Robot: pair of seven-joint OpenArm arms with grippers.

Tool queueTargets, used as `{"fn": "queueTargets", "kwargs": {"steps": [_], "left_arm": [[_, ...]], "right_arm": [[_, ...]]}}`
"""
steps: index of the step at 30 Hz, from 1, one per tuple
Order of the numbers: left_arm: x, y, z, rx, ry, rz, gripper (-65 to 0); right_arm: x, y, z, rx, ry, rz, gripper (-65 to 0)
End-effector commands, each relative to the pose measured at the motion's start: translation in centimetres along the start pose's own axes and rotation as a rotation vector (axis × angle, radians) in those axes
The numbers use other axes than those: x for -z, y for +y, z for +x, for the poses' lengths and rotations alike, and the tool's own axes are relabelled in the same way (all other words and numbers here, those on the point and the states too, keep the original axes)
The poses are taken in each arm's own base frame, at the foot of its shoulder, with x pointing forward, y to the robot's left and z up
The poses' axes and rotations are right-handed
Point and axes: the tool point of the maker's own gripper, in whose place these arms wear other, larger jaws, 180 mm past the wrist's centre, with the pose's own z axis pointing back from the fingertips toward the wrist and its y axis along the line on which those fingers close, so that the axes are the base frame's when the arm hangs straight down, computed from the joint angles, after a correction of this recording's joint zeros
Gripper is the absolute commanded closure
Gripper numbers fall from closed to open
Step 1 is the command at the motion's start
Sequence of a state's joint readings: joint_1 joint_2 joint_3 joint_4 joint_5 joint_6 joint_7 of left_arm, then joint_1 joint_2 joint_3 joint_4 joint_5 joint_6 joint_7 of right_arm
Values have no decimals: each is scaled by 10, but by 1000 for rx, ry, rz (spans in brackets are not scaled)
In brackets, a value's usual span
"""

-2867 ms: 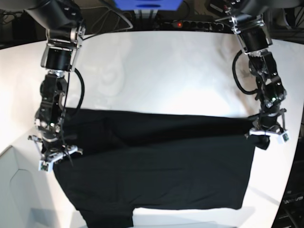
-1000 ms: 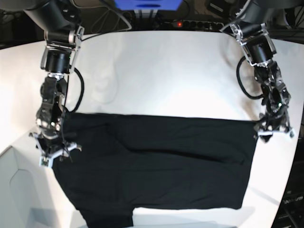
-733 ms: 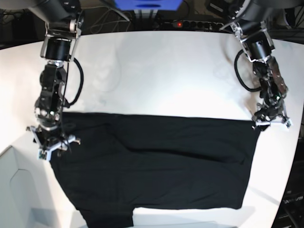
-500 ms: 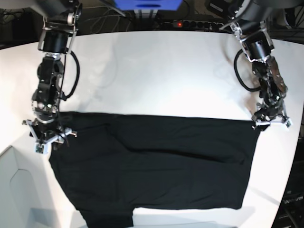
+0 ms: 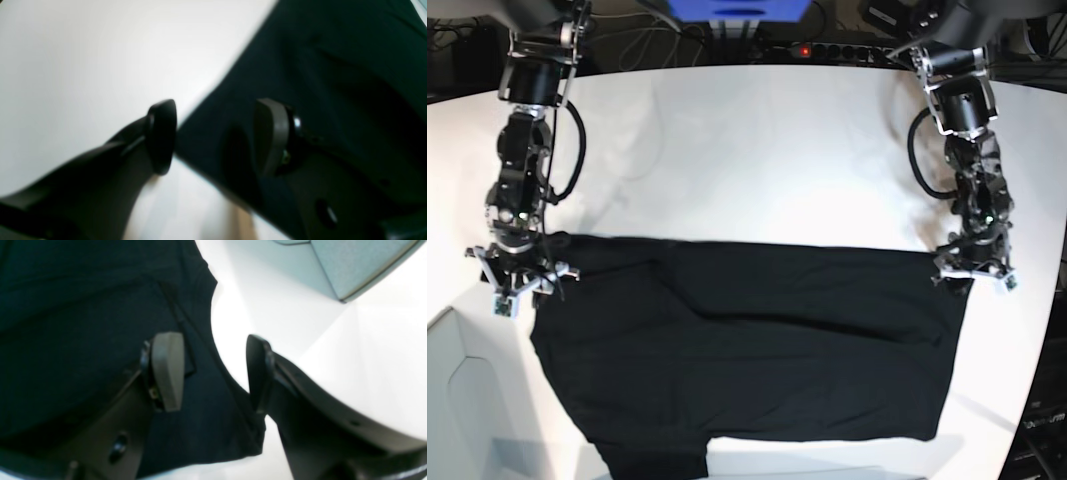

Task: Fold the T-shirt properly
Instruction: 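Hold the raised shoulder edge taut between both grippers, then lower the held shoulder edge toward the table with both grippers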

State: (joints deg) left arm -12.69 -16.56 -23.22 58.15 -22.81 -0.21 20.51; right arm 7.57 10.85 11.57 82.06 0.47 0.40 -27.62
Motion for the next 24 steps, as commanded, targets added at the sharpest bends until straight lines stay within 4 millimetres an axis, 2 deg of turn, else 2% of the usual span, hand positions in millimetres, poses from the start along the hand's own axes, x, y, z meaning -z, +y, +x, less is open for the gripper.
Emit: {"fn": "queueTargets", "kwargs": {"steps": [1,5,9,17,24], "left_arm": [[1,5,20,5,-48,7,-357],[2,7,15,-3,-35,14,-357],[-2,6,22,7,-56,11,-357],[-4,14,28,22,-64,23,-357],[1,21,12,12,-24,42,-357]], "right_arm": [[0,-8,22,-4,-64,-14,-328],[-1,-10,16,-9,-53,-17,-348],[-2,-16,15,-28,-52,-26,-348],[-2,-16,14,-28,-49,-26,-348],[-2,-16,14,-28,-49,-26,-348]]}}
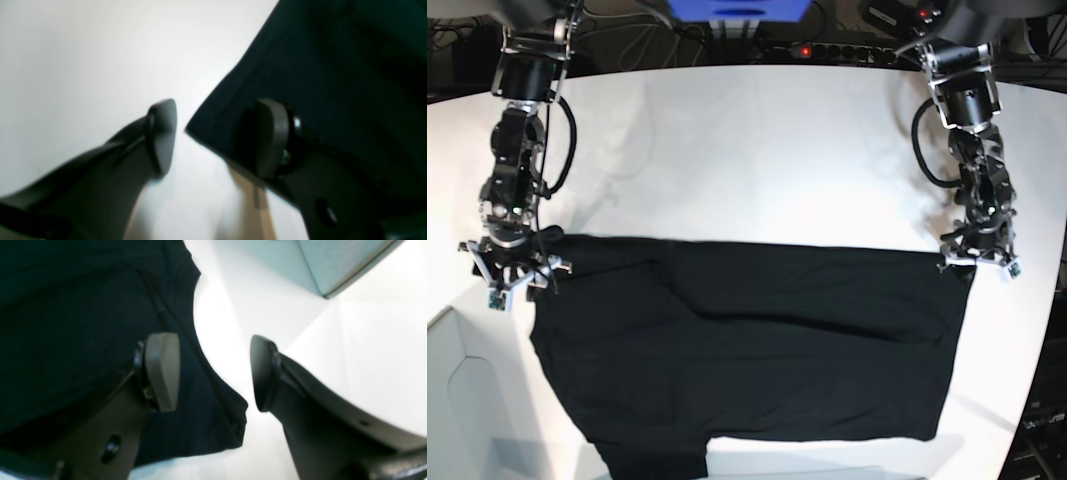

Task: Fold the T-shirt properly
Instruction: 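Lower the held shoulder edge toward the table with both grippers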

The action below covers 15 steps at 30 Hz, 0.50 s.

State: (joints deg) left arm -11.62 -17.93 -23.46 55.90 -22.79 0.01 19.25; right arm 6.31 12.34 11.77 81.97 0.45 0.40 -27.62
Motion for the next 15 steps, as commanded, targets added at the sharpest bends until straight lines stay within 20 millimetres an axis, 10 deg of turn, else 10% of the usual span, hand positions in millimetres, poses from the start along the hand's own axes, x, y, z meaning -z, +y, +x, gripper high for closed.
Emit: {"fn": "queueTargets", "kwargs": {"steps": [1,8,15], "left_arm": [[1,-2,17,-1,-30,-4,-357],[2,-3,7,4,-7,-7,-324],[2,-2,5,5,-3,-5,-6]], "right_arm": [[0,-5,22,-2,-64,-9,-348],[2,-15,20,-21,-56,-25,-349],[18,-32,-16,-38,38,-48,-349]]}}
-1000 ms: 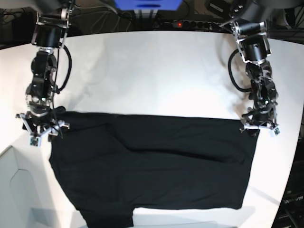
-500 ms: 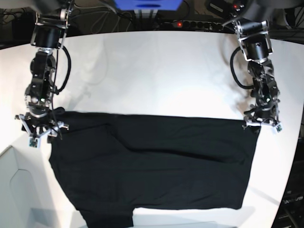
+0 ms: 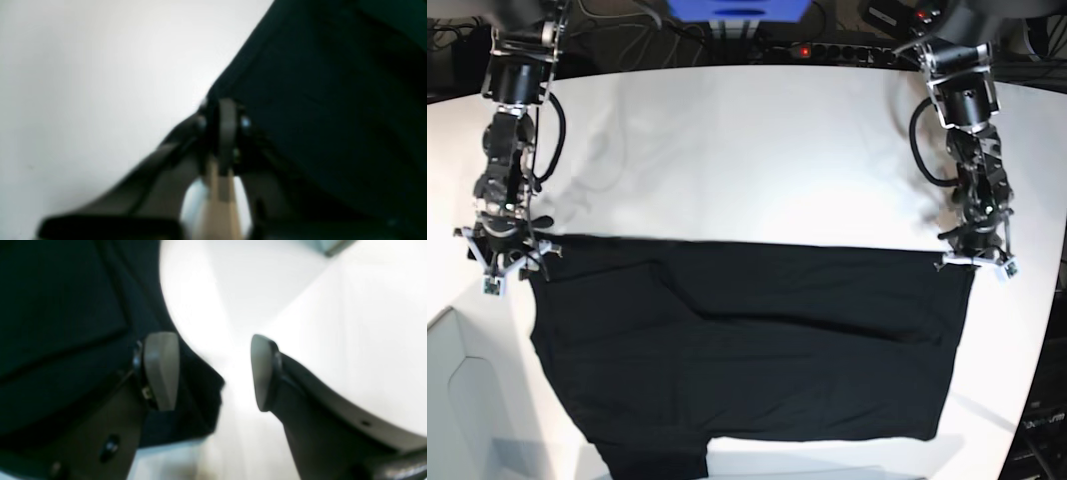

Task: Fold the T-shirt properly
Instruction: 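Lower the held shoulder edge toward the table with both grippers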

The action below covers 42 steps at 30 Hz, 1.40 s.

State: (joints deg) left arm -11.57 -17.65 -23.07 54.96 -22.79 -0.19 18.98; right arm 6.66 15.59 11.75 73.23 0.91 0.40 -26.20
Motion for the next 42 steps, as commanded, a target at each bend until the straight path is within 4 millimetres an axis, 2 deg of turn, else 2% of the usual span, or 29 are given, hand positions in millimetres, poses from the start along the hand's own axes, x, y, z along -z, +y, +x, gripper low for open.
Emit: {"fn": "queueTargets", "kwargs": {"steps": [1,6,10,16,19,23,35,38,40,42], "left_arm": [[0,0,13,2,-17,0,0],[0,0,12,1,-17,-1,0],[-1,3,6,5,-6,6,0],[-1,4,5,5,-4,9,0],[-1,5,5,4,-4,10,0],[-2,8,1,5,2,15,0],[-5,20,-8,19,21,33,0],[-7,22,-12,21,26,37,0],[-7,23,-13,21,28,38,0],[-8,26,-19,25,39,42,0]], "right_arm": [[1,-9,24,-4,-73,-16,-349],[5,-11,7,-9,-39,-19,-349],[0,-10,-1,-19,-35,-16,-349],[-30,-8,43,-40,-180,-9,-350],[-38,-5,48,-46,-204,-3,-366],[-36,3,29,-29,-161,10,-390],[-24,9,-30,-19,-12,20,-386],[-25,9,-36,-22,-1,21,-384],[-27,8,-44,-28,13,21,-369],[-28,7,-47,-32,18,21,-327]]}}
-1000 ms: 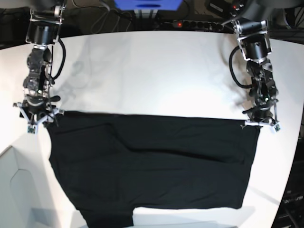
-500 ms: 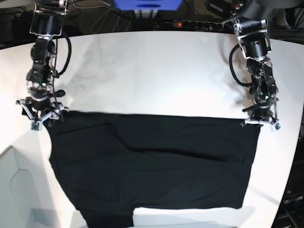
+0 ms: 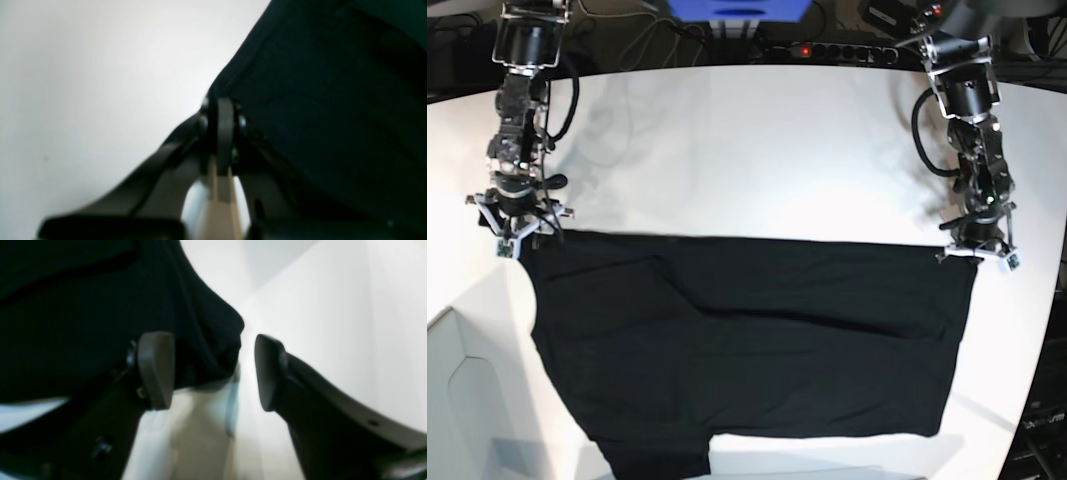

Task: Fold the T-shirt properly
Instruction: 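Lower the held shoulder edge toward the table with both grippers, then drag the shirt by its shoulder edge toward the robot base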

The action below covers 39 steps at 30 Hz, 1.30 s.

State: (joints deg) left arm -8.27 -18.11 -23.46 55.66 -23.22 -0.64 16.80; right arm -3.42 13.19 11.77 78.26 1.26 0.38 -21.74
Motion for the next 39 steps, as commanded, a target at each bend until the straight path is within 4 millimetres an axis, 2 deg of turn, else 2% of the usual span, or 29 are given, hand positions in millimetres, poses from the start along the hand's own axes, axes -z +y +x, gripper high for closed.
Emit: {"fn": "queueTargets", "kwargs": {"steps": [1,5,9,12,14,19,21,25,28,34,36,38,39], "left_arm": [[-2,9,-9,11,46,24,0],[-3,9,-11,11,50,24,0],[-6,18,-20,24,67,36,0],[-9,23,-27,30,81,44,0],[-13,26,-29,42,79,44,0],[-28,19,-14,80,22,16,0],[-34,15,-4,86,10,3,0],[-49,28,35,10,-25,31,0],[-49,14,70,-17,-54,4,0],[-46,-16,118,-57,-88,-48,0],[-46,-17,124,-62,-81,-53,0],[-45,-19,120,-65,-65,-59,0],[-45,-17,117,-61,-59,-57,0]], "right_arm": [[0,-7,1,-14,12,-13,-295],[-1,-8,-5,-19,23,-14,-147],[-2,-7,-4,-18,19,-13,0],[-5,-9,-5,-27,17,-15,0],[-13,-9,6,-34,-20,-12,0],[-35,-8,44,-55,-127,-8,0],[-39,-8,59,-52,-138,-10,0],[-39,-11,95,-42,-160,-19,0],[-33,-7,126,-74,-174,13,0],[-31,-5,197,-71,-208,35,0],[-33,-6,207,-67,-211,32,0],[-36,-7,206,-66,-210,29,0],[-36,-6,199,-74,-197,31,0]]}}
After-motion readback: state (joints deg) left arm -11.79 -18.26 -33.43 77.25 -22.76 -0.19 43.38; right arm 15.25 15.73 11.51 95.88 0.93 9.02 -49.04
